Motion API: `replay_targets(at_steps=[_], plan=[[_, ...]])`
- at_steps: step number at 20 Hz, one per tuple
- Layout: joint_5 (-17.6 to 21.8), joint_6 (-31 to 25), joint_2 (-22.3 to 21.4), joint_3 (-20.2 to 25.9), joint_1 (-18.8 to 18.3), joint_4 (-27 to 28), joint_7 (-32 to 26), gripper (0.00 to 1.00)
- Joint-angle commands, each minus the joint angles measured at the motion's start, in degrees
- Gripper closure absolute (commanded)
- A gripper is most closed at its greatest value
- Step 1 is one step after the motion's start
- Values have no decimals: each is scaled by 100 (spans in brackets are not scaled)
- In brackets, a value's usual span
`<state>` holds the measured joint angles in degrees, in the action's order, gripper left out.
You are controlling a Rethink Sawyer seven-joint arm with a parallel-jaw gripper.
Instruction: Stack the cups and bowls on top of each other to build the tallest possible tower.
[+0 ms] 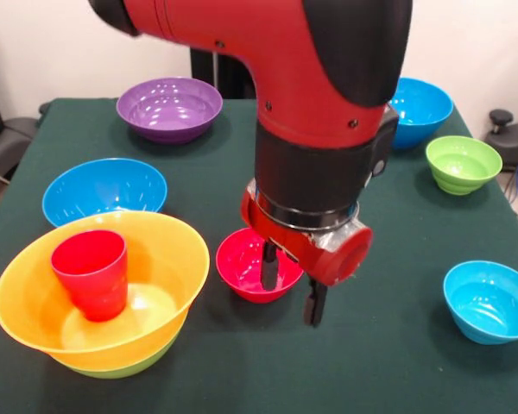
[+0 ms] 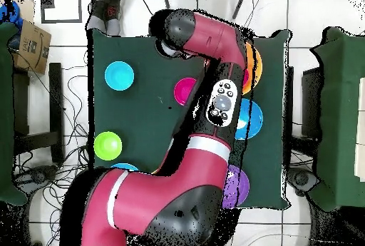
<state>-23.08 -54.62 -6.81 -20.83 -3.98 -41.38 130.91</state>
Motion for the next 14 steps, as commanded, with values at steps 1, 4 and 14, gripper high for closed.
replay_targets(at_steps=[1, 4, 14], plan=[[-41, -636, 148, 714, -107, -252, 363, 0], [33, -986, 261, 637, -122, 38, 252, 0], [289, -1970, 585, 265, -175, 938, -48, 0]])
